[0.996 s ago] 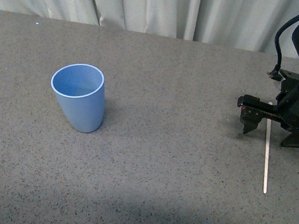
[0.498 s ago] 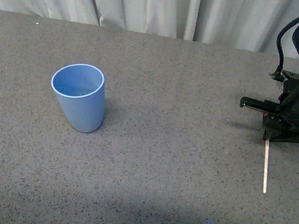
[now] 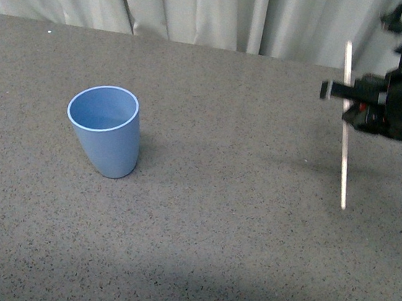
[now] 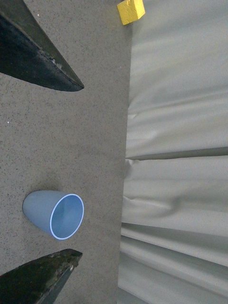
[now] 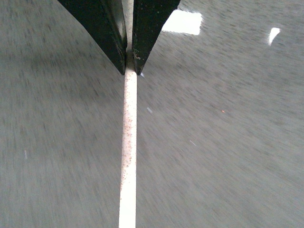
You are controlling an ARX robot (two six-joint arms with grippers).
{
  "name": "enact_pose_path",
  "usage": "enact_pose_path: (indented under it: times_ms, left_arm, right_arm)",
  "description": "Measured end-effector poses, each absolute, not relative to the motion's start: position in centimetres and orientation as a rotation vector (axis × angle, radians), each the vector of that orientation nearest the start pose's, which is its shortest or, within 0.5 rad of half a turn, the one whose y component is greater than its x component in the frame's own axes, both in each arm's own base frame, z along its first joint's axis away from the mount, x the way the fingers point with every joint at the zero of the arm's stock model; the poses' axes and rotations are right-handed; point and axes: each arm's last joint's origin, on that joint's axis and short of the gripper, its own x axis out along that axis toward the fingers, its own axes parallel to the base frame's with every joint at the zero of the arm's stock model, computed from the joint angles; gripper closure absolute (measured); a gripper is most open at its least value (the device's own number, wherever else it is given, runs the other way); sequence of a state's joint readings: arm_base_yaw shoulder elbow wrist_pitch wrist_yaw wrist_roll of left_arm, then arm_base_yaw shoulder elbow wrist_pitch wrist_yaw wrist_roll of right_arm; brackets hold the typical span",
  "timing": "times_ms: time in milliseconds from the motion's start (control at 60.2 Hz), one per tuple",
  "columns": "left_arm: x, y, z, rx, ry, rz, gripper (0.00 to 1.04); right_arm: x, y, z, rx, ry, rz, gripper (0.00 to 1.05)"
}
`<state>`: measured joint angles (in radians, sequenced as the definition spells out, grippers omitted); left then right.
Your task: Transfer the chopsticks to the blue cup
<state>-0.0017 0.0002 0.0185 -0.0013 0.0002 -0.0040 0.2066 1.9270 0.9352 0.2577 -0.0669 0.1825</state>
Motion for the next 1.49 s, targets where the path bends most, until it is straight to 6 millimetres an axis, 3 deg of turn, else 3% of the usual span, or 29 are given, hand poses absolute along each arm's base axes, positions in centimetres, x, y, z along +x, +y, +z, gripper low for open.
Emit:
enact_pose_path:
  times_ms: [149,365,565,714,1013,1295,1494]
  left_arm:
    - [9.7,0.0,17.0,-0.004,-0.017,-0.002,0.07]
    - [9.7,0.0,17.0,-0.004,-0.017,-0.002,0.07]
    - [9.7,0.0,17.0,-0.004,-0.017,-0.002,0.07]
    - [9.7,0.0,17.0,-0.004,-0.017,-0.002,0.07]
    - [9.7,0.0,17.0,-0.004,-0.017,-0.002,0.07]
    - [9.7,0.0,17.0,-0.004,-0.017,-0.002,0.07]
    - [9.7,0.0,17.0,-0.004,-0.017,-0.002,0.07]
  right_arm:
    - [34.8,11.1,14.8,0.072,0.435,0.385,1.04]
    - [34.2,15.9,16.7,0.07,0.229,0.656,1.04]
    - [34.7,20.9,17.2,0.062,0.153,0.856,1.04]
    - [34.9,23.2,17.1,0.078,0.149,0.943,1.04]
    - [35.5,26.1,14.6,0.105,0.216,1.019,1.04]
    - [35.3,26.8,11.7,0.103,0.302,1.019,1.04]
    - [35.3,26.8,11.1,0.1,0.321,1.018,1.04]
